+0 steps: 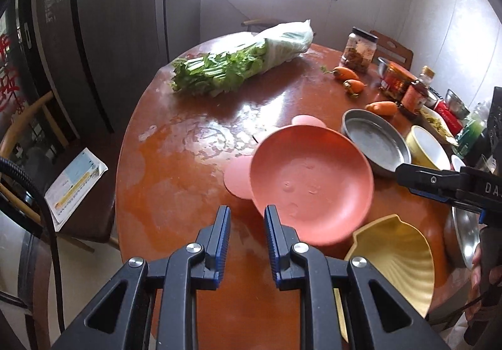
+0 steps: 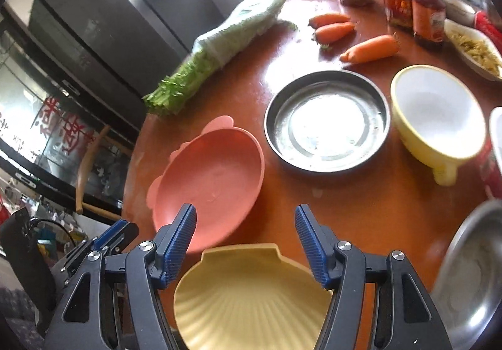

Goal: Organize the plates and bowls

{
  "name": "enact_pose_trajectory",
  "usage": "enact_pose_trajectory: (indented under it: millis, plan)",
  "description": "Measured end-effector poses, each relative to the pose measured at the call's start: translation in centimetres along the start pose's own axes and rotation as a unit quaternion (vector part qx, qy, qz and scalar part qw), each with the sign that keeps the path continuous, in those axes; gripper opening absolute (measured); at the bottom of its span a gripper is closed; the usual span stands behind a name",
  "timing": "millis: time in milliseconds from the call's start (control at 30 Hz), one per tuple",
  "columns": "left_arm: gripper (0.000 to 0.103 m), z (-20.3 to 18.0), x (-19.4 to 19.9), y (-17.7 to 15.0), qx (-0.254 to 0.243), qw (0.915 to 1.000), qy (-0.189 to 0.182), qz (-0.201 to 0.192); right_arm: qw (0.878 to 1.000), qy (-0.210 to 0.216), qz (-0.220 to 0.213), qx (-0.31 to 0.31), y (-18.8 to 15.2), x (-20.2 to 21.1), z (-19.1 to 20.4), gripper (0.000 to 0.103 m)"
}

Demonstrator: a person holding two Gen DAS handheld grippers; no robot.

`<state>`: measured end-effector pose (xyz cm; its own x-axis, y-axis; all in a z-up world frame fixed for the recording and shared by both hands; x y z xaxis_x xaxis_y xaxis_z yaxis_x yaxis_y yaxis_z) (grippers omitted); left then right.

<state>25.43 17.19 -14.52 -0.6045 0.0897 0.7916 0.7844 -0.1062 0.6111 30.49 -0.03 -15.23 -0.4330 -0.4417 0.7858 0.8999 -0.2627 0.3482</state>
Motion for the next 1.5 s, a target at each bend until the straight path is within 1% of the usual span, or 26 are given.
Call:
enact_pose_trajectory:
  millis: [100, 200, 267, 333, 433, 467, 500, 533, 600, 633, 700, 733, 800, 900, 1033, 1133, 1167, 1200, 1233, 1300, 1333, 1400, 1433, 1500]
  plan:
    - [0.022, 0.1, -1.1, 0.2, -0.002, 0.9998, -0.016, 0.012, 1.000, -0.003, 0.010, 0.000, 0.6, -1.4, 0.2, 0.067]
    - [0.022, 0.1, -2.2, 0.2, -0.004, 0.9994, -0.023, 0.024, 1.000, -0.003, 0.029, 0.000, 0.8, -2.8, 0.4, 0.067]
    - [0.022, 0.0, -2.6, 0.3, -0.008, 0.9993, -0.021, 0.028, 0.999, -0.009, 0.040, 0.002, 0.8, -3.5, 0.4, 0.067]
    - [0.022, 0.2, -2.8, 0.5, -0.011, 0.9995, -0.015, 0.025, 0.999, -0.024, 0.046, 0.008, 1.0, -4.0, 0.2, 0.067]
    - [0.022, 0.1, -3.0, 0.6, -0.014, 0.9994, -0.020, 0.022, 0.998, -0.022, 0.055, 0.004, 0.9, -4.7, -0.1, 0.067]
    - [0.022, 0.1, -3.1, 0.6, -0.014, 0.9994, -0.019, 0.024, 0.998, -0.029, 0.056, 0.006, 0.9, -4.9, -0.2, 0.066]
    - [0.022, 0.0, -3.2, 0.6, -0.015, 0.9994, -0.020, 0.026, 0.998, -0.037, 0.057, 0.012, 0.8, -5.1, -0.3, 0.064]
    - [0.022, 0.0, -3.3, 0.5, -0.016, 0.9992, -0.022, 0.028, 0.997, -0.036, 0.060, 0.016, 0.8, -5.4, -0.1, 0.061]
    - [0.023, -0.1, -3.2, 0.4, -0.019, 0.9993, -0.020, 0.027, 0.997, -0.028, 0.075, 0.020, 0.5, -6.0, 0.3, 0.050]
    - [0.023, -0.1, -3.2, 0.4, -0.019, 0.9993, -0.020, 0.026, 0.996, -0.032, 0.077, 0.023, 0.4, -6.1, 0.3, 0.049]
    - [0.023, -0.1, -2.9, 0.1, -0.019, 0.9992, -0.023, 0.027, 0.996, -0.035, 0.078, 0.029, 0.2, -6.3, 0.4, 0.042]
    - [0.023, -0.1, -2.8, 0.0, -0.017, 0.9990, -0.029, 0.028, 0.996, -0.028, 0.080, 0.030, 0.1, -6.4, 0.6, 0.041]
    - [0.023, -0.3, -2.5, -0.2, -0.015, 0.9983, -0.049, 0.029, 0.995, -0.028, 0.084, 0.034, 0.0, -6.4, 0.7, 0.038]
    - [0.023, -0.2, -2.4, -0.7, 0.000, 0.9970, -0.068, 0.037, 0.996, -0.031, 0.079, 0.039, 0.1, -6.5, 1.0, 0.038]
    - [0.023, 0.5, -2.1, -1.1, 0.003, 0.9974, -0.055, 0.047, 0.995, -0.032, 0.085, 0.038, -0.1, -6.8, 0.9, 0.038]
    - [0.023, 1.6, -1.4, -1.4, 0.000, 0.9985, -0.016, 0.052, 0.995, -0.031, 0.086, 0.045, -0.2, -6.8, 1.2, 0.038]
    - [0.023, 1.9, -1.2, -1.2, 0.003, 0.9987, -0.017, 0.047, 0.995, -0.031, 0.086, 0.047, -0.2, -6.9, 1.2, 0.038]
    - [0.023, 2.1, -0.9, -1.0, 0.015, 0.9988, -0.029, 0.038, 0.995, -0.031, 0.085, 0.047, -0.2, -7.0, 1.3, 0.038]
    - [0.023, 2.1, -0.8, -0.8, 0.028, 0.9980, -0.044, 0.037, 0.995, -0.030, 0.085, 0.048, -0.2, -7.0, 1.4, 0.038]
    - [0.023, 1.9, -0.8, -0.8, 0.042, 0.9955, -0.072, 0.045, 0.995, -0.029, 0.087, 0.050, -0.3, -7.1, 1.6, 0.038]
    - [0.023, 1.7, -0.9, -1.0, 0.041, 0.9950, -0.075, 0.052, 0.994, -0.028, 0.088, 0.055, -0.3, -7.1, 1.8, 0.038]
    - [0.023, 1.8, -1.5, -1.6, 0.027, 0.9954, -0.055, 0.073, 0.994, -0.030, 0.088, 0.064, -0.3, -7.2, 2.1, 0.038]
    - [0.023, 1.9, -1.8, -1.8, 0.023, 0.9959, -0.044, 0.076, 0.993, -0.031, 0.089, 0.067, -0.3, -7.4, 2.2, 0.038]
    - [0.023, 2.0, -2.0, -1.9, 0.028, 0.9959, -0.043, 0.075, 0.993, -0.032, 0.093, 0.072, -0.5, -7.6, 2.5, 0.034]
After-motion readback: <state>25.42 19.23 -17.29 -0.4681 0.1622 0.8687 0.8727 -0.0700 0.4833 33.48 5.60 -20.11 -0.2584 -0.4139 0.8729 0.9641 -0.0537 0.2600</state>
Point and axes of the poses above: each gripper's, at about its wrist camera, not at the fingertips, and x roughly against the way its jaws point, z to its left, y to its top, the point moved 9 cm from there along -x, roughly the way its jaws point, and after that the axes turned 9 degrees about -x, right-handed, at the moved point
